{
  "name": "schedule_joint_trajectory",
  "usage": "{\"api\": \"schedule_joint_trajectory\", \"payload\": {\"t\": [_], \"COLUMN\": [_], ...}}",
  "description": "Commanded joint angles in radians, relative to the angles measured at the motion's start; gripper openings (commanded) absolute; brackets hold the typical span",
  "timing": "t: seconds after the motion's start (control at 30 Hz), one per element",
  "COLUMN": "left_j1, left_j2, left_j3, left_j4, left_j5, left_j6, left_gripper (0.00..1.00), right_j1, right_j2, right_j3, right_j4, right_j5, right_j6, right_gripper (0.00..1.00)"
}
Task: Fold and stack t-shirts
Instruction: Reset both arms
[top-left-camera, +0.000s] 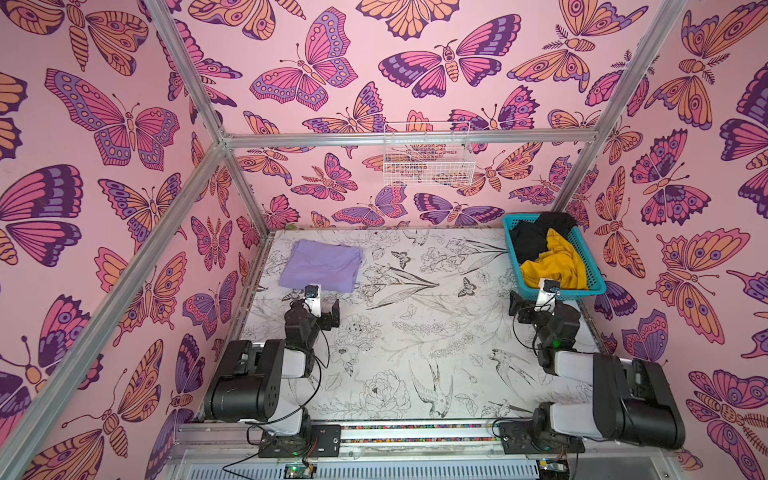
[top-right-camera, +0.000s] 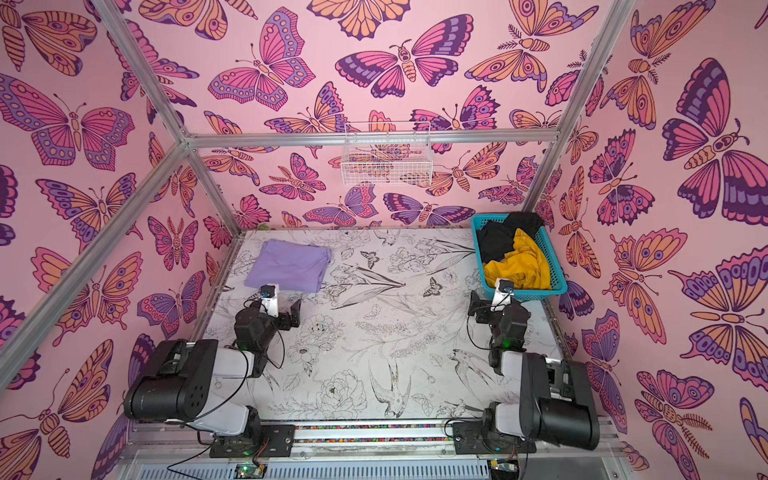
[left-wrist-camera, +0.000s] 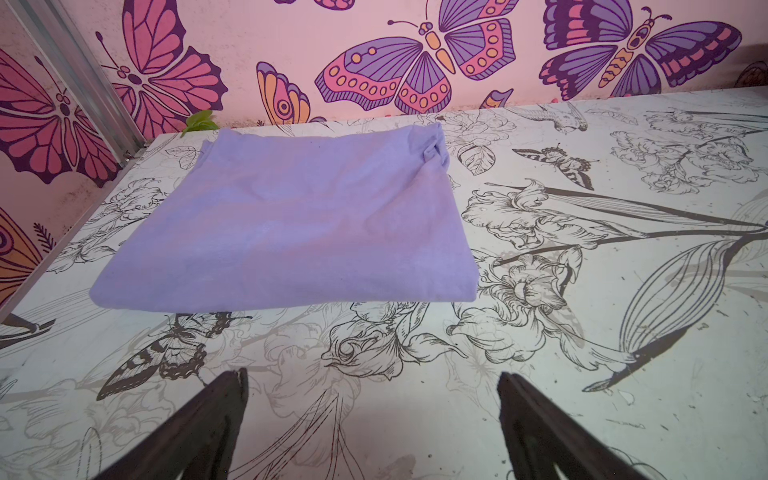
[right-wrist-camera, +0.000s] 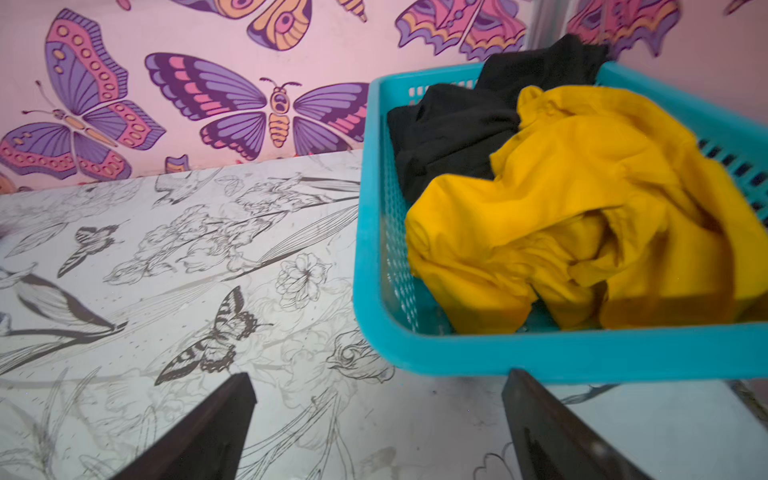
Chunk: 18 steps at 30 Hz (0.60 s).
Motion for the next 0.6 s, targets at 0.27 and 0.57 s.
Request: {"api": "schedule_joint_trajectory", "payload": {"t": [0.27,0.57], "left_j1": [0.003,0.004], "left_j2": [0.011,0.012], "left_j3": [0.018,0.065], "left_j4": [-0.002,-0.105], "left_j5": [-0.031,-0.063], "left_j6": [-0.007,-0.026], "left_gripper": [0.99,0.99], "right_j1": [0.040,0.042], "right_j2": [0.075,0.068], "right_j3": [0.121,0.120], "right_j4": [-0.106,-0.116], "right_j5": [-0.050,-0.047], "right_j6": [-0.020,-0.023], "right_gripper": [0.99,0.99]}}
